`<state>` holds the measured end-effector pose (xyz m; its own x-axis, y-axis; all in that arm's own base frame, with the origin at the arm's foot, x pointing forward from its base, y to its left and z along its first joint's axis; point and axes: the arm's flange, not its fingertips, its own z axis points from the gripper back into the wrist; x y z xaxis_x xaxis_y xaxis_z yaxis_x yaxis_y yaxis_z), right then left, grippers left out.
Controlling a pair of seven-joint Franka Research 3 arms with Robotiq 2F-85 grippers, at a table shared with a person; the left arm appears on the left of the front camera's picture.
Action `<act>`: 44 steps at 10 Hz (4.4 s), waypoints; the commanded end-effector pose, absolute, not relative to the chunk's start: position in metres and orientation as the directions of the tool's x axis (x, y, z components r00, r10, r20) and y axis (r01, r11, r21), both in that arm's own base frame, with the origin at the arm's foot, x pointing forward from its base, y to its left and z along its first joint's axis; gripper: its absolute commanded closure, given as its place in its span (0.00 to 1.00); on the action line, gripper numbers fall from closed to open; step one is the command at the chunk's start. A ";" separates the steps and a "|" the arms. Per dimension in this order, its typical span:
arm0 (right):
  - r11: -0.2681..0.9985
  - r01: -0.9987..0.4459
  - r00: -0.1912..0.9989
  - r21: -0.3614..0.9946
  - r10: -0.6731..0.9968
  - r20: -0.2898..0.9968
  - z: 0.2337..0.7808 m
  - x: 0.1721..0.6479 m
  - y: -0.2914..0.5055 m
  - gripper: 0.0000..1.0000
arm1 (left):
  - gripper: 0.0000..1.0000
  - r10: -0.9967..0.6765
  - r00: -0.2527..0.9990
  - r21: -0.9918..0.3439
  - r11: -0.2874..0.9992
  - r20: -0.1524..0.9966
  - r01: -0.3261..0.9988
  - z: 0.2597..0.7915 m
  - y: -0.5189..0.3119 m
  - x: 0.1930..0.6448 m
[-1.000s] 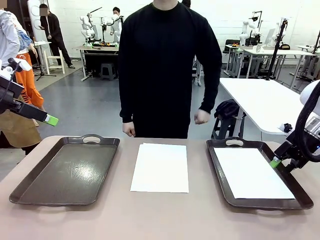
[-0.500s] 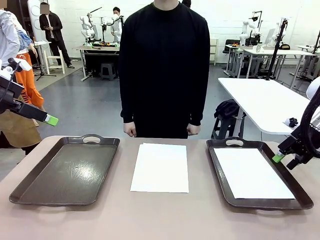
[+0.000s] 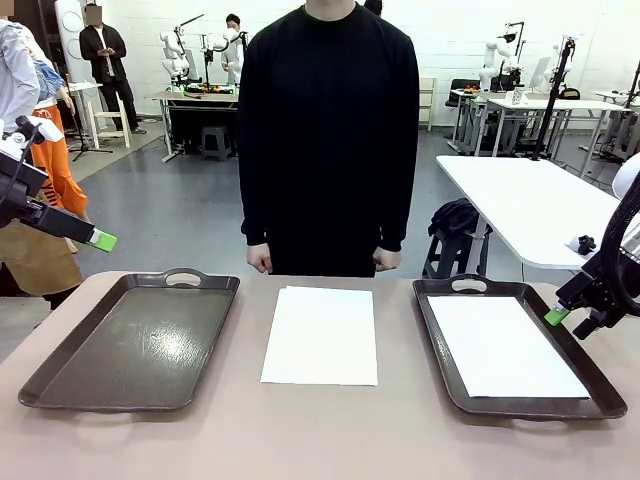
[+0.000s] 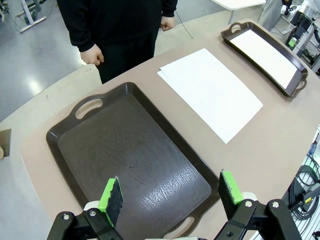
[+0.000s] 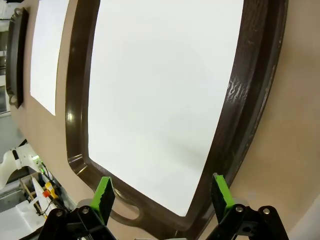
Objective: Sort the A4 documents.
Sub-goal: Place the A4 Paper in the designated Handle tray, then receive the A4 Paper.
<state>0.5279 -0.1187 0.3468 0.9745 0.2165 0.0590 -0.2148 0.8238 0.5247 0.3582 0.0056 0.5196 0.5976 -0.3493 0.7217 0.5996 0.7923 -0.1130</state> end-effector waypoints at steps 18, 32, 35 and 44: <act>0.314 -0.889 0.457 0.333 0.572 0.681 0.490 0.425 -0.118 0.00 | 0.00 -0.346 0.593 -0.119 0.788 0.727 0.605 0.518 0.007 0.359; 0.304 -0.916 0.398 0.263 0.601 0.693 0.518 0.433 -0.063 0.00 | 0.00 -0.346 0.593 -0.119 0.788 0.727 0.605 0.518 0.007 0.359; 0.276 -0.926 0.377 0.259 0.599 0.706 0.520 0.436 -0.067 0.00 | 0.00 -0.346 0.593 -0.119 0.788 0.727 0.605 0.518 0.007 0.359; 0.276 -0.926 0.377 0.259 0.599 0.706 0.520 0.436 -0.067 0.00 | 0.00 -0.346 0.593 -0.119 0.788 0.727 0.605 0.518 0.007 0.359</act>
<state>0.4364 -0.0677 0.5194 0.3827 0.5967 0.7053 -0.9229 0.2823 0.2619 0.3582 0.0054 0.5197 0.5975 -0.3500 0.7215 0.5996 0.7924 -0.1121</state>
